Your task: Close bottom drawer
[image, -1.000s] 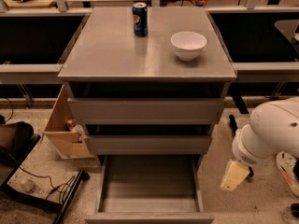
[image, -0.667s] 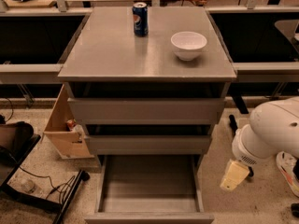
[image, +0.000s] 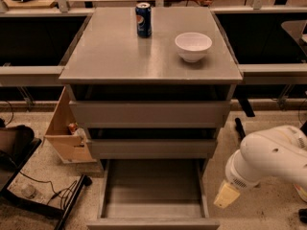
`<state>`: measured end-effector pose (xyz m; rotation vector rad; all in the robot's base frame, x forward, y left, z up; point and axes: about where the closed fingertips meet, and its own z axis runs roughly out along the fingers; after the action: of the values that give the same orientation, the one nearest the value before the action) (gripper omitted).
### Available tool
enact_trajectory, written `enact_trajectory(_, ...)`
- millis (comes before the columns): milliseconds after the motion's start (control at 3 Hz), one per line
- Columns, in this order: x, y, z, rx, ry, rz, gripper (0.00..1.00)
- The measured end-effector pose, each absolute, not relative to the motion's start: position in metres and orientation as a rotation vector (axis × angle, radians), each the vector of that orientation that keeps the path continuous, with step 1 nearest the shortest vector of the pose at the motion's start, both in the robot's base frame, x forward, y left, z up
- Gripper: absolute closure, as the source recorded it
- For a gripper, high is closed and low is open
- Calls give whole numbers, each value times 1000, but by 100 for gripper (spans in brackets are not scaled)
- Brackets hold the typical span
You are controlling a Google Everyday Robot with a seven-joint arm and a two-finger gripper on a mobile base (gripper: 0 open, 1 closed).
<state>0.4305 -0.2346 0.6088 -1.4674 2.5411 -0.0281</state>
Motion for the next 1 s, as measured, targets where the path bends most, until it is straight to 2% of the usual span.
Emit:
enact_trajectory(667, 372, -214, 445, -1336, 2647, 230, 64)
enact_trajectory(1000, 362, -206, 380, -1242, 2676, 319, 88)
